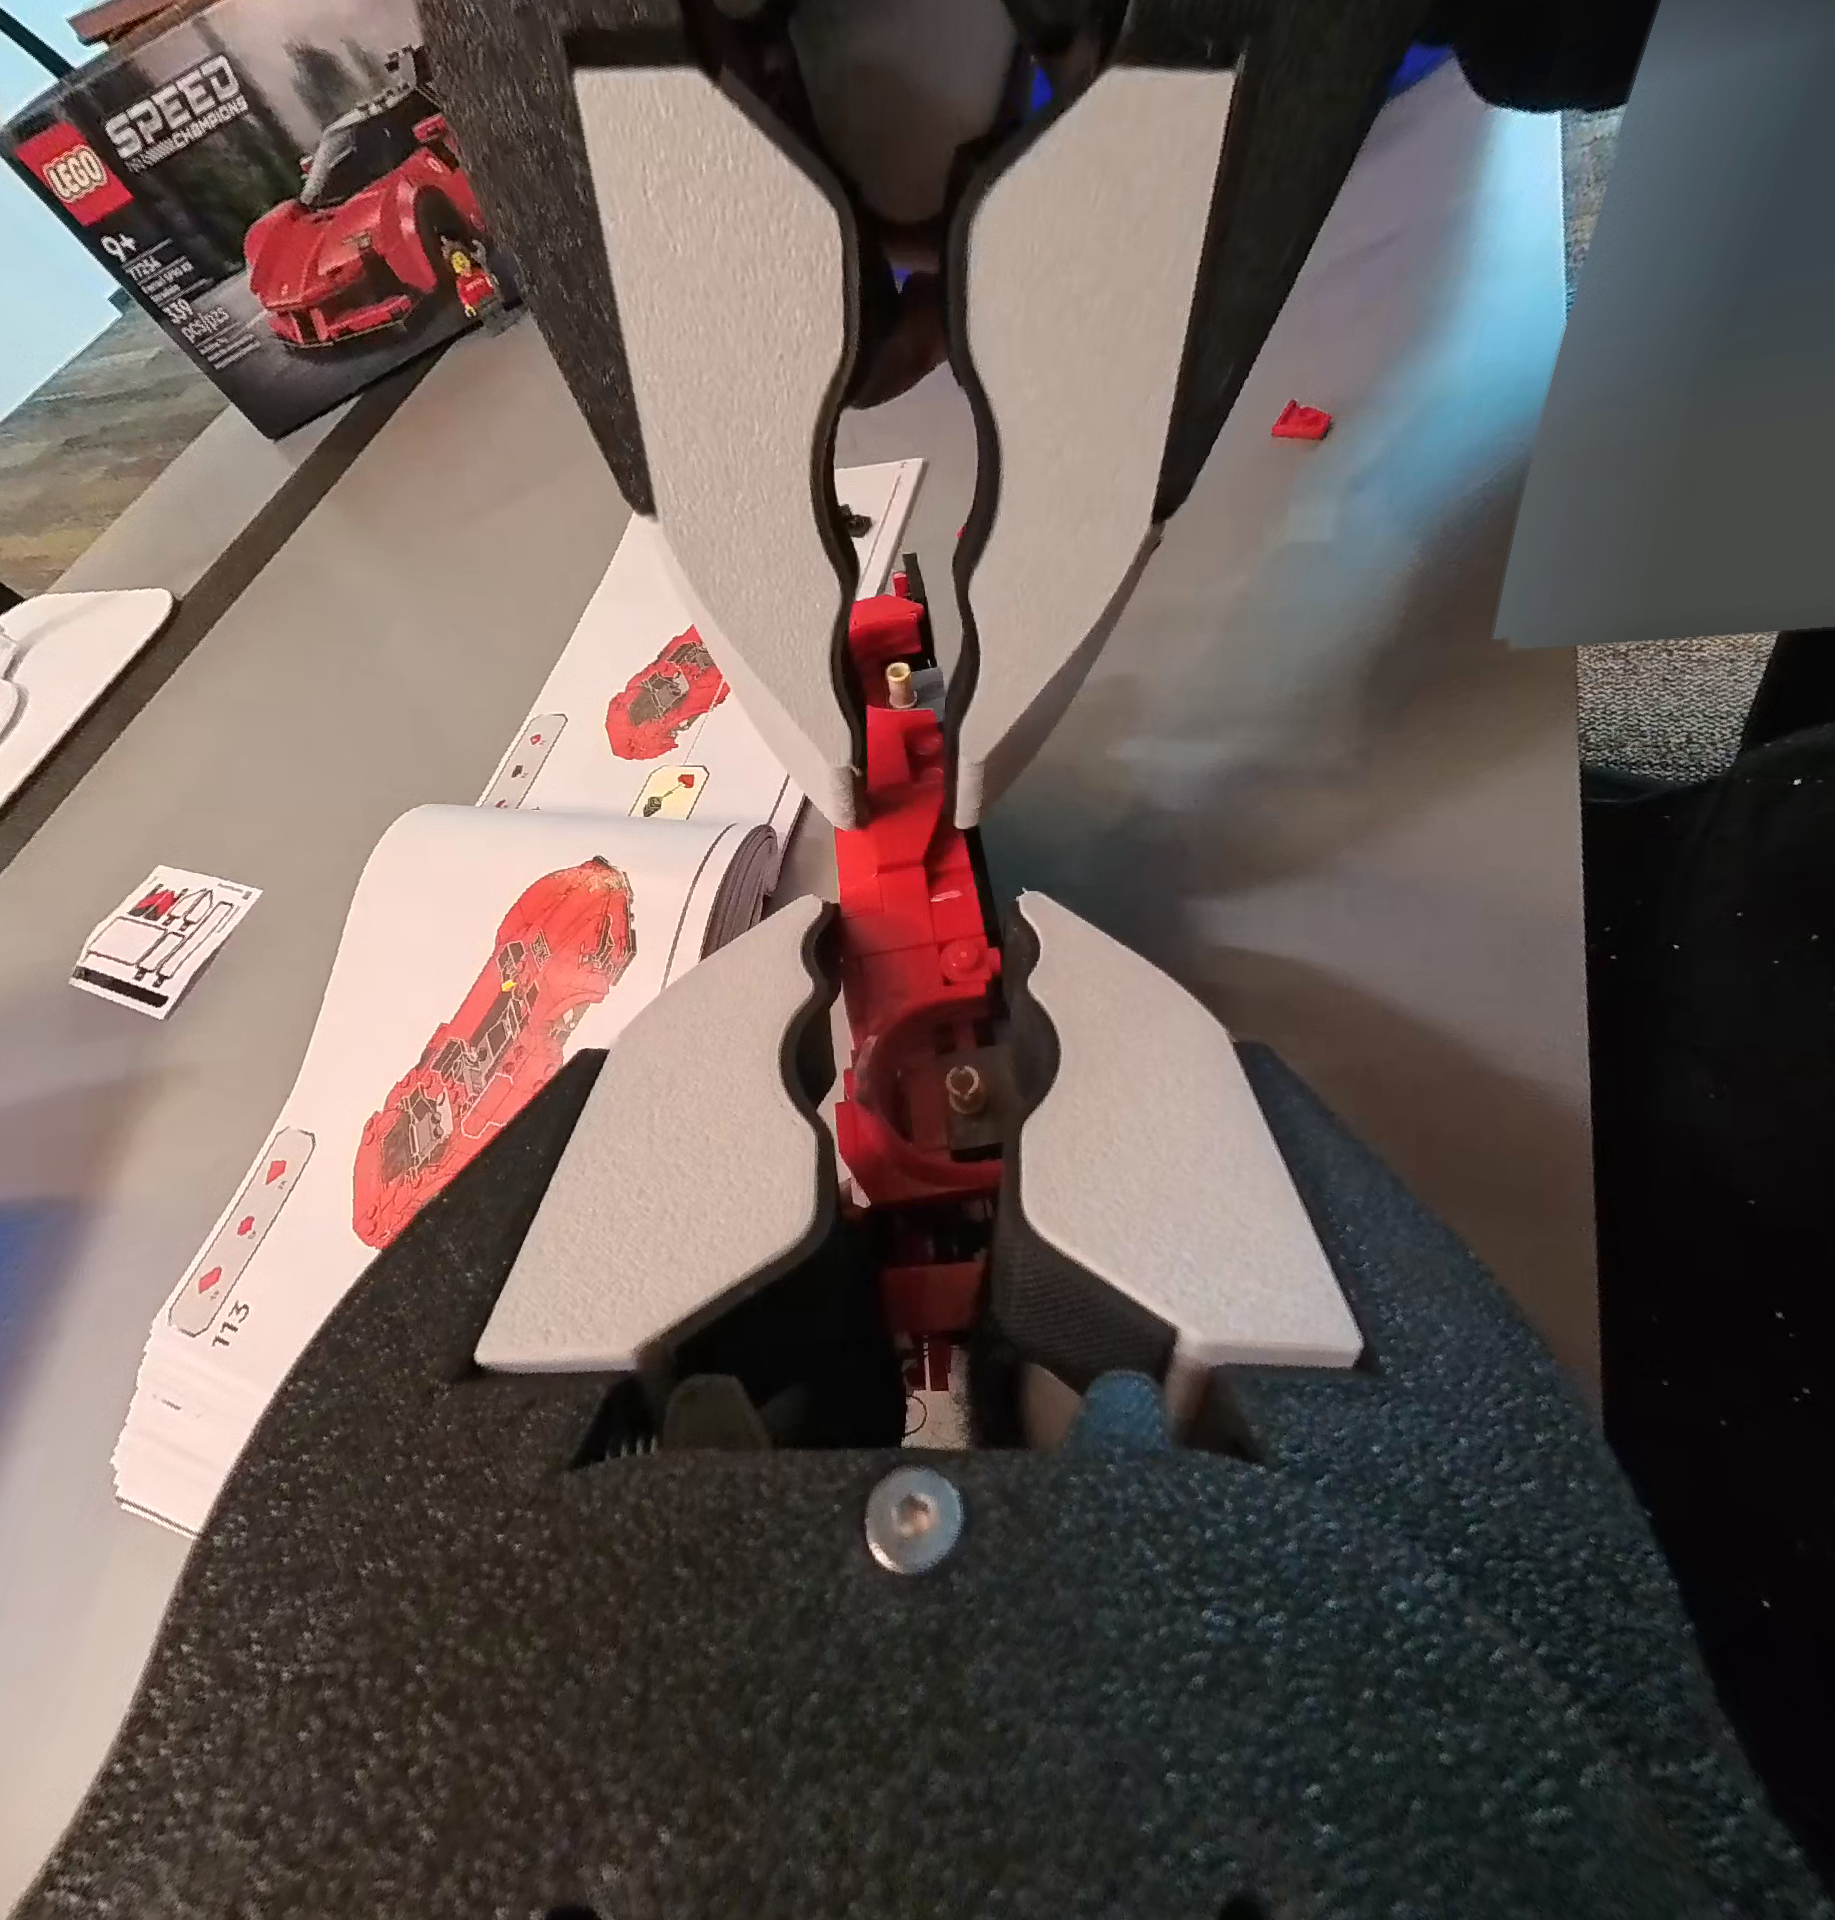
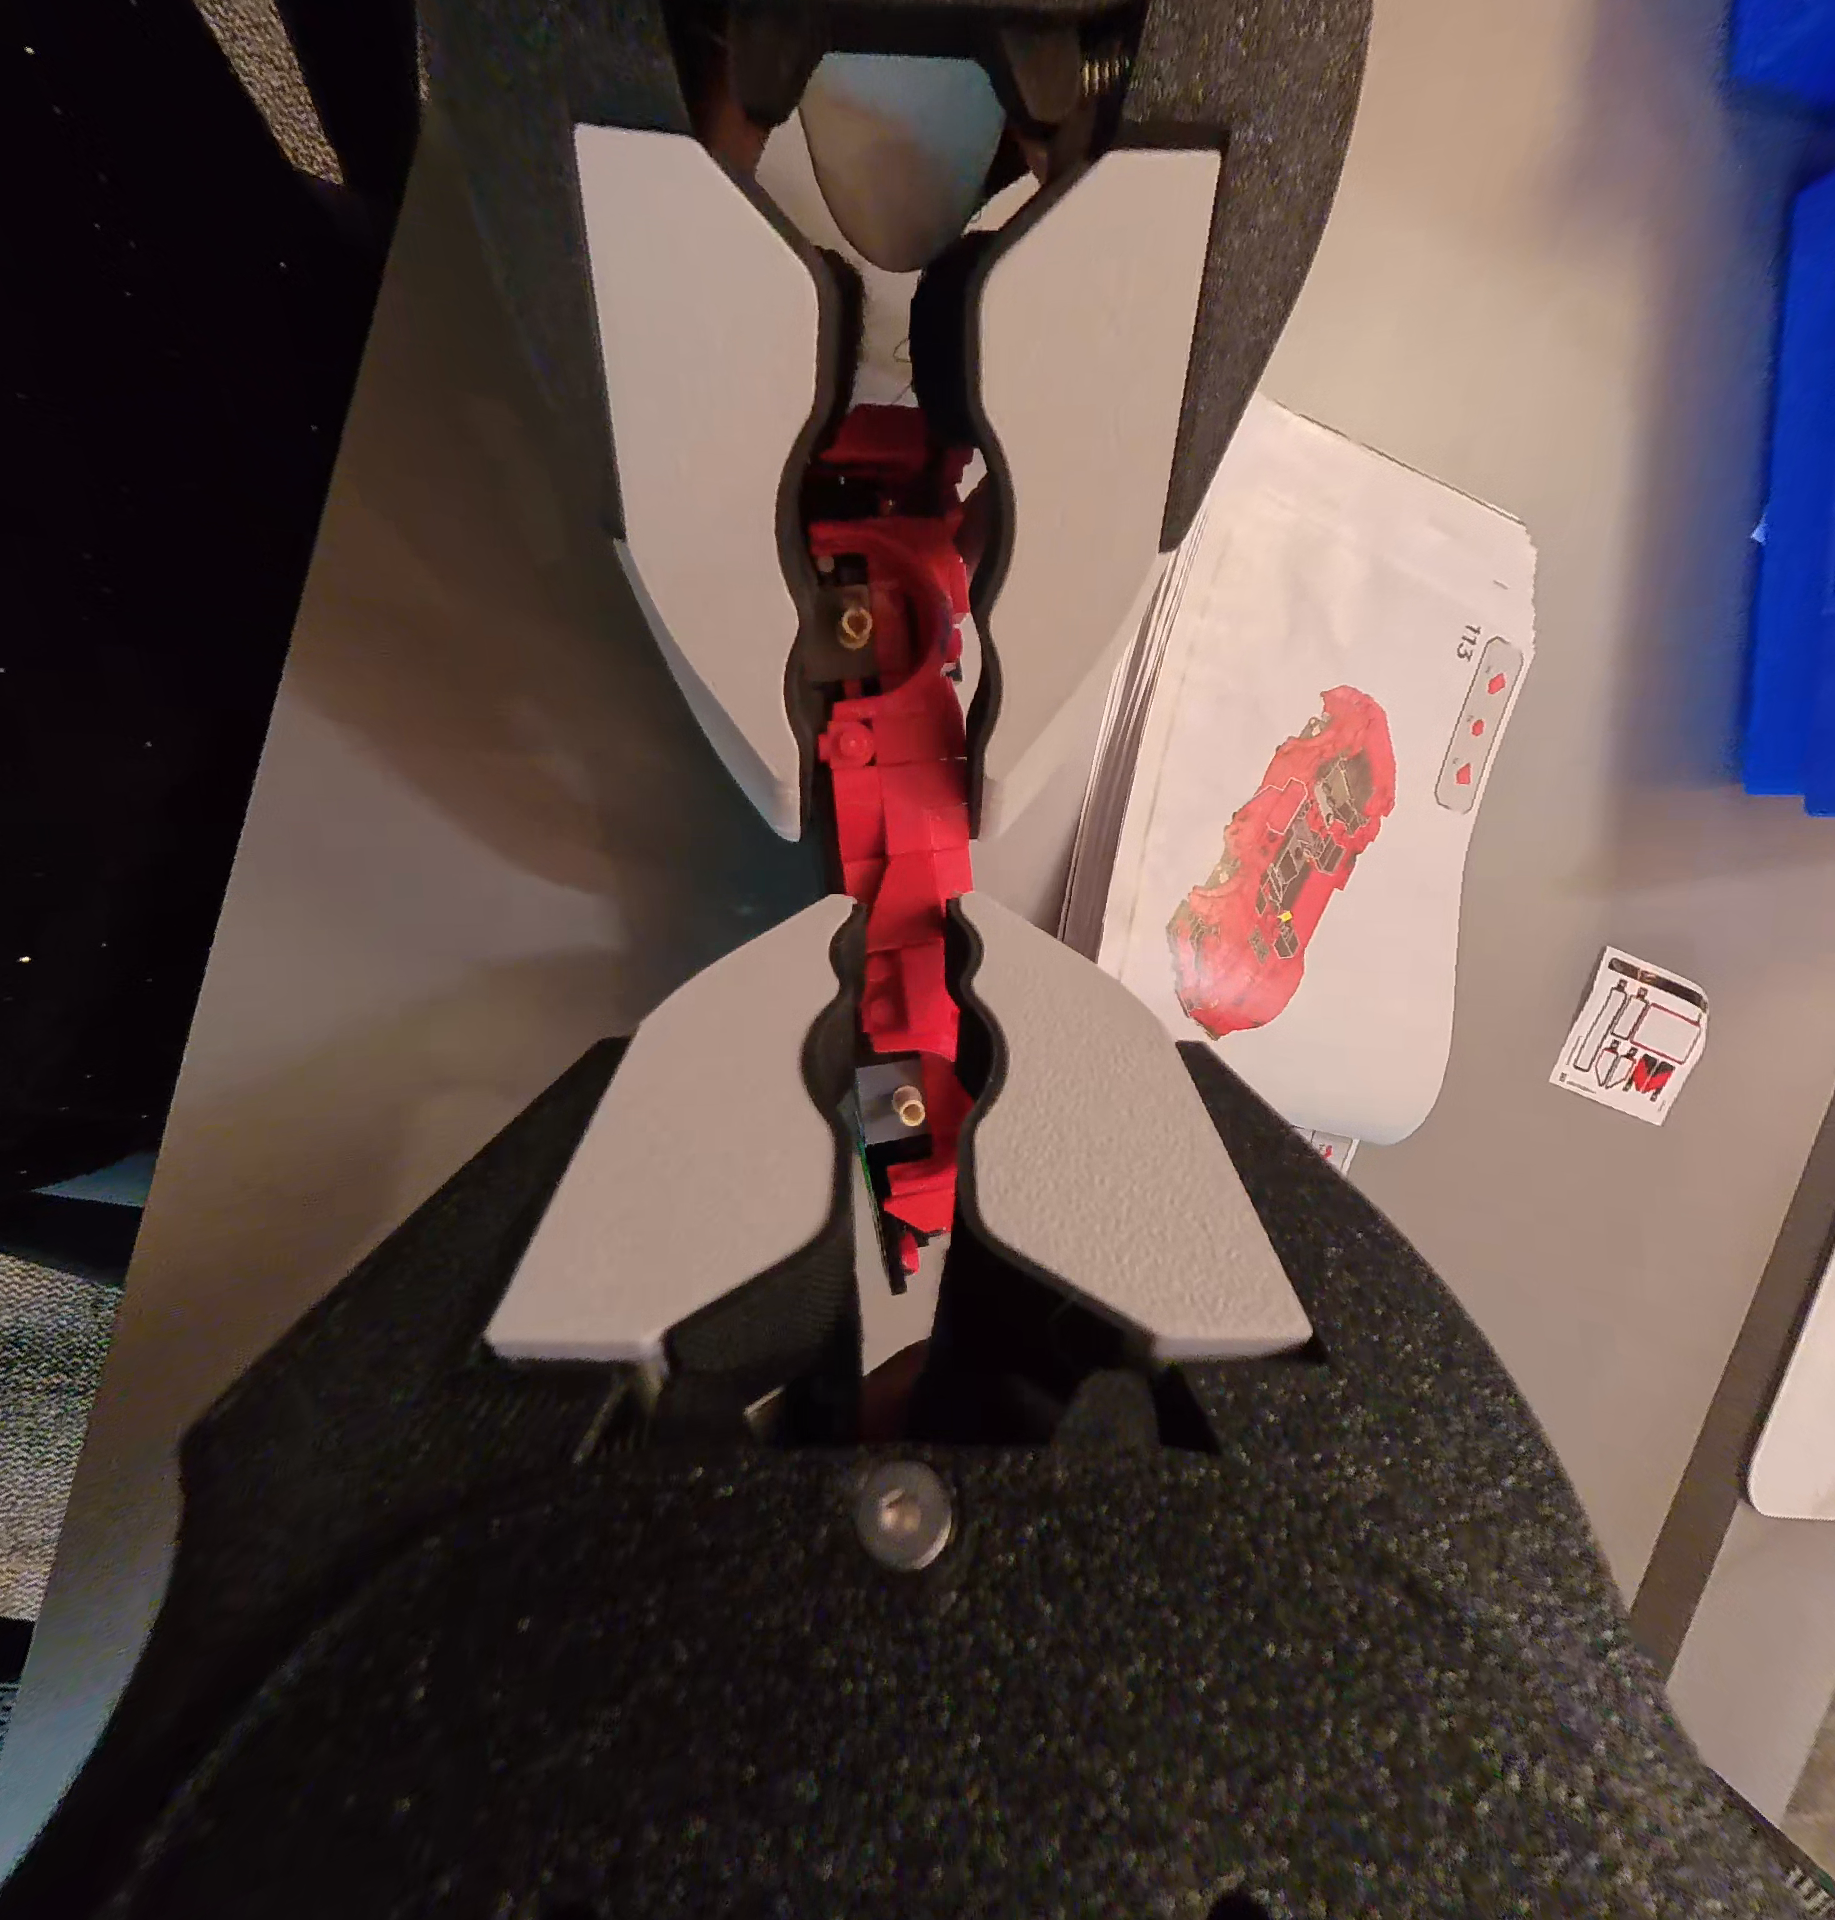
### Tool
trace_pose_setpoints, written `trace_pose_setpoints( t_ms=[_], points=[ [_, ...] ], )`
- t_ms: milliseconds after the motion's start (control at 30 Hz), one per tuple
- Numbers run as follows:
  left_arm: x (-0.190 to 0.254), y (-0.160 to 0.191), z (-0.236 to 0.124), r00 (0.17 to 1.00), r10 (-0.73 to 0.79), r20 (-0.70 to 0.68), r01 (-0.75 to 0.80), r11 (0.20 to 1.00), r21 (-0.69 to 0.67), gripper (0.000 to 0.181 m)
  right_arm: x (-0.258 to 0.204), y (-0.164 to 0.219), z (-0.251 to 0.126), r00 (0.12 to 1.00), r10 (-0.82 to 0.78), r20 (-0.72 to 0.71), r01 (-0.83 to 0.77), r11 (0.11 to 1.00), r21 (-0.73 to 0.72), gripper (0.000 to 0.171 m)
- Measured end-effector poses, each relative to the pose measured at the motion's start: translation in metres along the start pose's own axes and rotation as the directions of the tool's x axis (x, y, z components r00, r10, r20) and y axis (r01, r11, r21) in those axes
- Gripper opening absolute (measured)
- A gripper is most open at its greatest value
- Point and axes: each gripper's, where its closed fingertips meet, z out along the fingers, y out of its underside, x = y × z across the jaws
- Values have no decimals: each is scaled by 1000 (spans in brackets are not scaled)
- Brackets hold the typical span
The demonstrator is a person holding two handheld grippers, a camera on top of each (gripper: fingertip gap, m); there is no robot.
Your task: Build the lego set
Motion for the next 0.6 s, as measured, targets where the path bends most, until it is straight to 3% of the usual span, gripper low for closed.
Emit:
trace_pose_setpoints(
  t_ms=[367,467,600],
  points=[
    [0,0,0,1000,-3,0,3,1000,3,30,0,-2,-3,999,34,-12,-33,998,59,18],
    [1,0,0,1000,-4,0,4,1000,5,30,2,-8,-10,997,71,-42,-63,985,161,0],
    [0,0,0,1000,-3,1,3,1000,5,29,2,-6,-5,993,104,-57,-93,982,164,0]
  ],
)
